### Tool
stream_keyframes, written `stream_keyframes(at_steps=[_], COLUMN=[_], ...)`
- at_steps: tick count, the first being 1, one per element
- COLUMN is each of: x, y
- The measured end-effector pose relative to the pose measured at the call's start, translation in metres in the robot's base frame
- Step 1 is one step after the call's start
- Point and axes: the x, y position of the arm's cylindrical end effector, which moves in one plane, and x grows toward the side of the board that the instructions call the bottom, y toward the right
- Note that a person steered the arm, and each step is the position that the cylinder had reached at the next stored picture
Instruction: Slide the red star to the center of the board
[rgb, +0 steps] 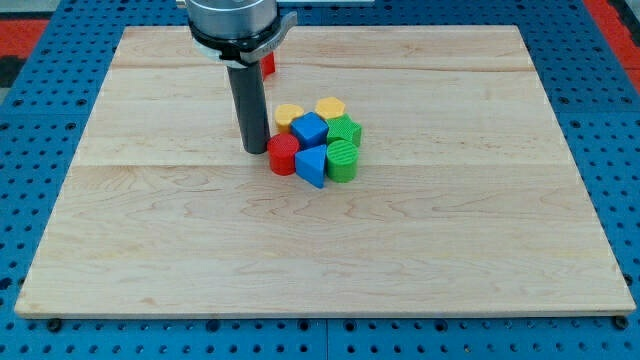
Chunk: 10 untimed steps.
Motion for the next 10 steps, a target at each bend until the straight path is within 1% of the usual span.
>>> stream_keyframes(at_steps=[1,2,3,4,5,6,7,8,9,10], x=[0.001,-0.012,-0.056,-0.118,-0.168,-0.181,-0.181,-0.174,-0.188,-0.23], y=[0.0,-0.036,-0.052,-0.044,-0.006,0.011,0.034,0.075,0.107,0.108])
